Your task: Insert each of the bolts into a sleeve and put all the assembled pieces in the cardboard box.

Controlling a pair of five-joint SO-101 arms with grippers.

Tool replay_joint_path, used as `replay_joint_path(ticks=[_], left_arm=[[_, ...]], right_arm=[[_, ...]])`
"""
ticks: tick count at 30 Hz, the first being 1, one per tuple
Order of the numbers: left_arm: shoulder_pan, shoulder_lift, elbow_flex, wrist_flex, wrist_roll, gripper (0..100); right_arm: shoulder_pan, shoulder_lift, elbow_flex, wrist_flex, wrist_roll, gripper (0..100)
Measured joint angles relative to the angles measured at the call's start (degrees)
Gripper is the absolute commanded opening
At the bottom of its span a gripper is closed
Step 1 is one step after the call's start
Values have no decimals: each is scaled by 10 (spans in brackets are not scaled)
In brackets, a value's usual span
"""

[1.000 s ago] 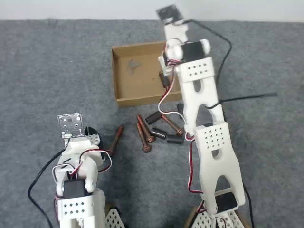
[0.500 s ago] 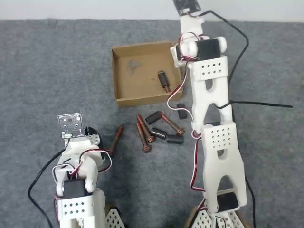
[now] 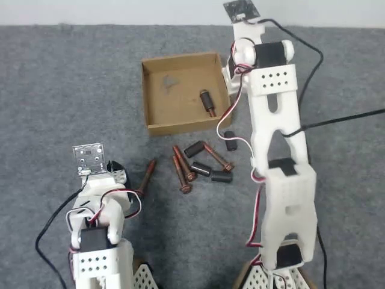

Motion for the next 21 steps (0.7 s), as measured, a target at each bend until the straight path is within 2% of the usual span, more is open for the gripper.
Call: replay_joint_path(ticks=[13, 21], left_arm=[[0, 0, 0, 0, 0, 12], [0, 0, 0, 0, 0, 12]], right_arm=[[-3, -215, 335, 0, 1, 6], [-3, -243, 484, -11, 2, 6]])
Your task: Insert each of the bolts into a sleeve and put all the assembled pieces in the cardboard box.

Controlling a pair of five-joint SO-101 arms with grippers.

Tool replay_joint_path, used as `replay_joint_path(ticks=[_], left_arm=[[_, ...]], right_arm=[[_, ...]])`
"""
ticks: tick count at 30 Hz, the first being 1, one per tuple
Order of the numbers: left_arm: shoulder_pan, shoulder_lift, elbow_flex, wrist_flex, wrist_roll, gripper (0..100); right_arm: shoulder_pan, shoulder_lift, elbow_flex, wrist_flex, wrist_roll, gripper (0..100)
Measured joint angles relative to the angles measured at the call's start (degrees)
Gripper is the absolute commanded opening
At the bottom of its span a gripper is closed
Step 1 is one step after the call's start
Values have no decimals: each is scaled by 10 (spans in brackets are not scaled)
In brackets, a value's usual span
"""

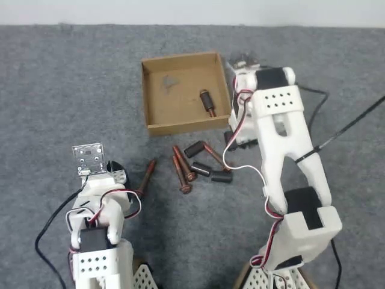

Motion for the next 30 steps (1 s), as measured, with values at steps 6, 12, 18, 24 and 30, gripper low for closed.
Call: replay_joint_path(ticks=[6, 12, 18, 24, 30], left_arm=[[0, 0, 0, 0, 0, 12], [0, 0, 0, 0, 0, 12], [0, 0, 0, 0, 0, 12], [0, 0, 0, 0, 0, 12], [0, 0, 0, 0, 0, 12]], right_arm=[[1, 0, 91, -89, 0, 7], [1, 0, 134, -171, 0, 96], [1, 0, 148, -214, -20, 110], [-17, 0, 149, -238, -34, 109], [-46, 2, 149, -265, -34, 109]])
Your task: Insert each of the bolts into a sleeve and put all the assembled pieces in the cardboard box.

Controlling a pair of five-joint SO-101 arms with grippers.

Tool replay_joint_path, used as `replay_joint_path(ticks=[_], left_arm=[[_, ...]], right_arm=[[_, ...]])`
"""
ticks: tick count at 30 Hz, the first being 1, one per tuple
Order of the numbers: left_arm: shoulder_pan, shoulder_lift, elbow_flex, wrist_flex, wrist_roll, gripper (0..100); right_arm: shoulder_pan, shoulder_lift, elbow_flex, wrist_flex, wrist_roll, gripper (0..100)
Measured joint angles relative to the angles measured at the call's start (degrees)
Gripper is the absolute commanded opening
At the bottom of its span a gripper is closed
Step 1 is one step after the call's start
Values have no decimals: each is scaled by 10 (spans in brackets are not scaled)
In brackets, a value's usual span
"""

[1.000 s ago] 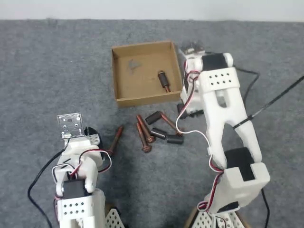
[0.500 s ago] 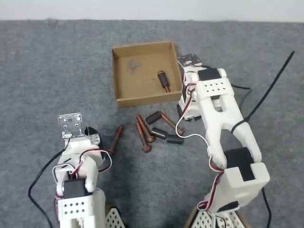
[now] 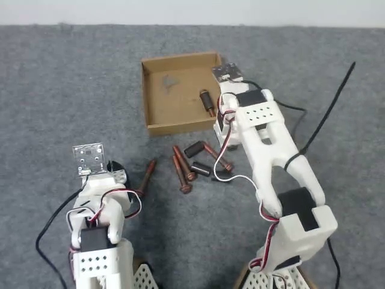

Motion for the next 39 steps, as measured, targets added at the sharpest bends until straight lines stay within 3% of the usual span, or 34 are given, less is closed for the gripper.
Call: replay_joint_path(ticks=[17, 32, 37, 39], left_arm=[[0, 0, 0, 0, 0, 12], [0, 0, 0, 0, 0, 12], [0, 0, 0, 0, 0, 12], [0, 0, 0, 0, 0, 12]], right_arm=[[-3, 201, -160, 31, 23, 110], [1, 251, -178, 31, 23, 104], [11, 251, -178, 26, 23, 3], [18, 252, -178, 23, 23, 13]])
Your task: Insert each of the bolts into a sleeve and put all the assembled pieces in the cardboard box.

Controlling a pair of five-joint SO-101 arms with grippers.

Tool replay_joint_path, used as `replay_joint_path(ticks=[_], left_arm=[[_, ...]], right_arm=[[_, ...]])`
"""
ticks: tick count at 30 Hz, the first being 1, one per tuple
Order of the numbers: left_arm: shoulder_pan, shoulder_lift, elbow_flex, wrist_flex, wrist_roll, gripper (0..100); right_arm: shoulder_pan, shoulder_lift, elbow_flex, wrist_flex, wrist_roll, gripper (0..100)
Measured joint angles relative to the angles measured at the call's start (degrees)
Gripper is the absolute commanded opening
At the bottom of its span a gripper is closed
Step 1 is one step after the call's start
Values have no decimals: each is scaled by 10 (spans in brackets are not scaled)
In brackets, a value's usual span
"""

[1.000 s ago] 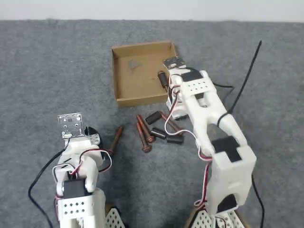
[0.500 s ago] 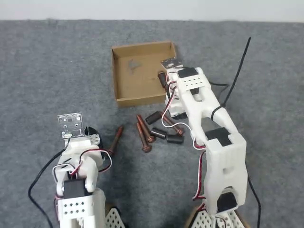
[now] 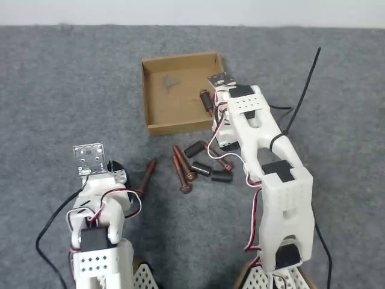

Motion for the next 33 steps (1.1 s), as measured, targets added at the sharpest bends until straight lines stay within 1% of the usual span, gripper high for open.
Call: replay_joint_path(ticks=[5, 10, 15, 18, 29, 33], left_arm=[[0, 0, 0, 0, 0, 12], [0, 0, 0, 0, 0, 12], [0, 0, 0, 0, 0, 12], [0, 0, 0, 0, 0, 12], [0, 0, 0, 0, 0, 12], [0, 0, 0, 0, 0, 12]], right_arm=[[4, 1, -8, 9, 1, 6], [18, -11, -23, 84, 2, 6], [50, -80, -9, 125, 2, 6], [61, -120, 52, 118, 2, 6], [67, -305, 316, 33, -9, 6], [83, -367, 399, 11, -9, 6]])
